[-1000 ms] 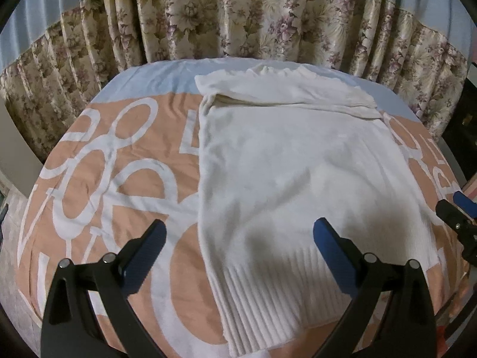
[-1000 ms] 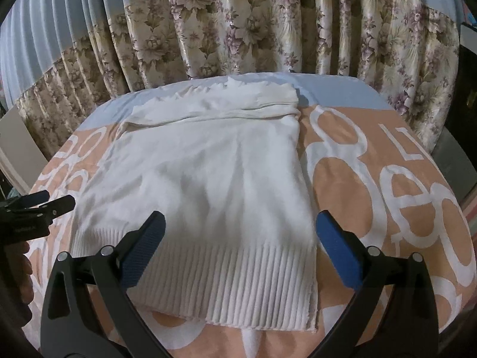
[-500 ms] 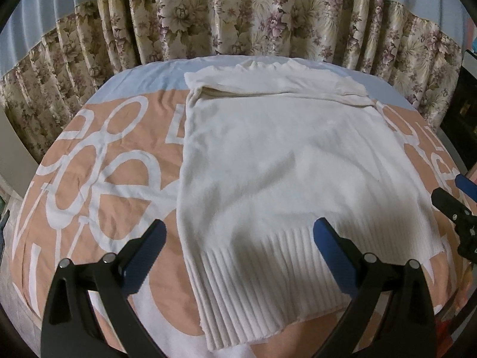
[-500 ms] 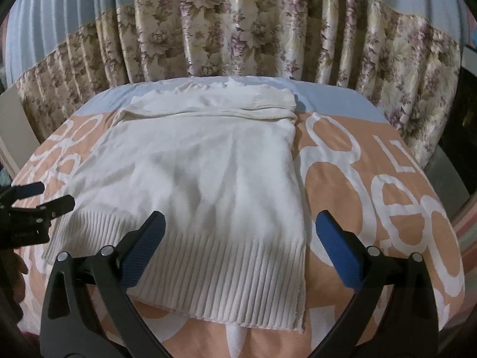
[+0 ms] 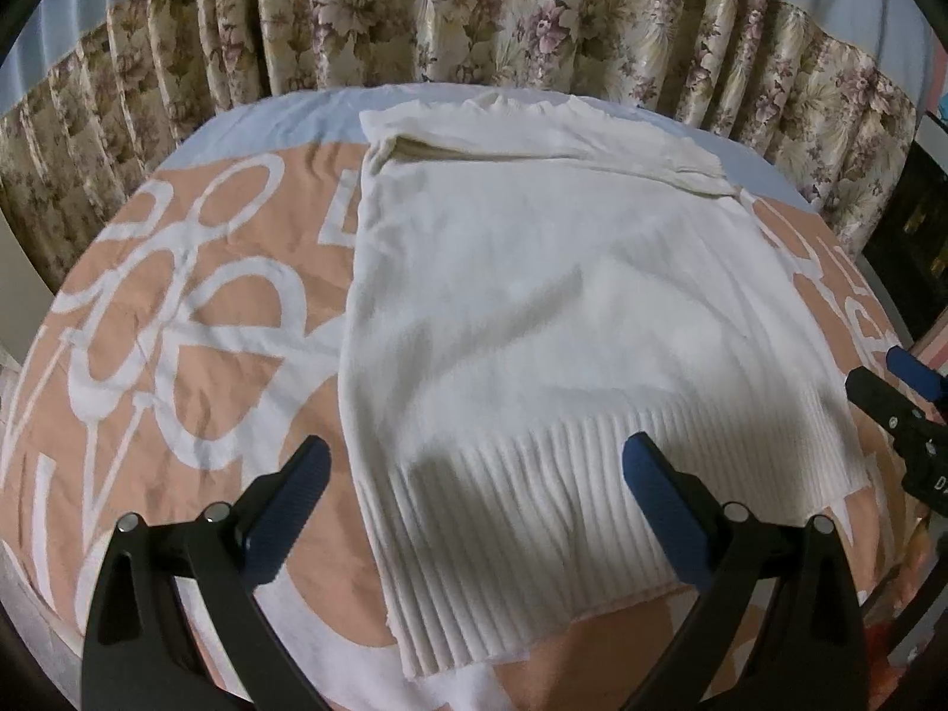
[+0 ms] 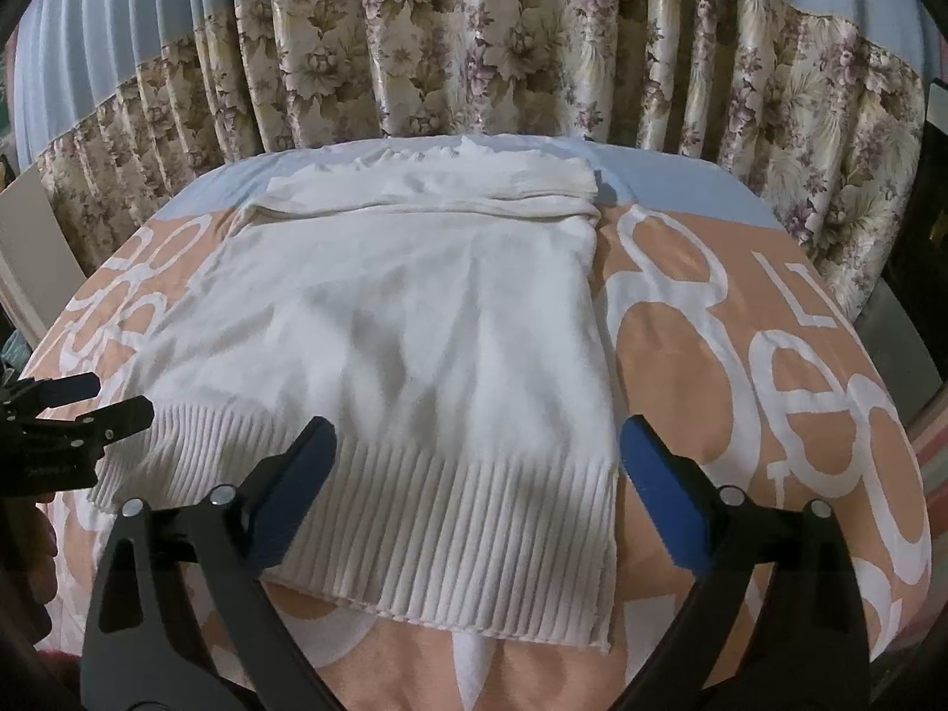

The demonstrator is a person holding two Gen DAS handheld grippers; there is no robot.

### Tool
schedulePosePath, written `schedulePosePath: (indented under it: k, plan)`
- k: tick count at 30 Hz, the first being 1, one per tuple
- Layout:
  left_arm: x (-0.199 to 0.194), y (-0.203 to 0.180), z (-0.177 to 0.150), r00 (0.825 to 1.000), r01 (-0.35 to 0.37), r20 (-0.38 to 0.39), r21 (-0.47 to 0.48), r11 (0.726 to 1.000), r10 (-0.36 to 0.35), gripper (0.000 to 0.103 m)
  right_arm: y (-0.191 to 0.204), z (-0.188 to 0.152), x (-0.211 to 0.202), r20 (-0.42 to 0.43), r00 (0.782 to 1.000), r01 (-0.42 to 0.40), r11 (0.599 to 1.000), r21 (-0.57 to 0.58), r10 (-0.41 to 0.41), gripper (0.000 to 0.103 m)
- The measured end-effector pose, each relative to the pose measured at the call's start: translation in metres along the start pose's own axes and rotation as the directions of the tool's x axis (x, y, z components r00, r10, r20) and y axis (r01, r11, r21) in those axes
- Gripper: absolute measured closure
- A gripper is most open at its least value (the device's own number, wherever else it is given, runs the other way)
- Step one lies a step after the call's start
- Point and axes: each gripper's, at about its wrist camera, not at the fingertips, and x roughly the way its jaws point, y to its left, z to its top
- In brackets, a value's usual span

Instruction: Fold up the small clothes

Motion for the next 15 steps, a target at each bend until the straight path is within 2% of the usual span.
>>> schedulePosePath:
  k: [6, 13, 15]
  plan:
    - [0.005, 0.005, 0.0, 1.0, -0.017, -0.018, 0.035, 0.999, 0.017, 0.004, -0.004, -0.003, 0.006, -0.028, 1.0, -0.003, 1.0, 0.016, 0.004, 0.009]
    - [0.012, 0.019, -0.017, 0.997, 0.029, -0.076, 0.017, 0.999, -0.028, 0.004, -0.017, -0.008, 0.01, -0.056, 0.998, -0.002, 0.998, 0.06, 0.005, 0.009]
    - [0.013, 0.02, -0.021, 0.995, 0.039, -0.09, 0.008, 0.999, -0.038, 0.008, -0.016, -0.008, 0.011, -0.058, 0.998, 0.0, 0.999, 0.054, 0.003, 0.009]
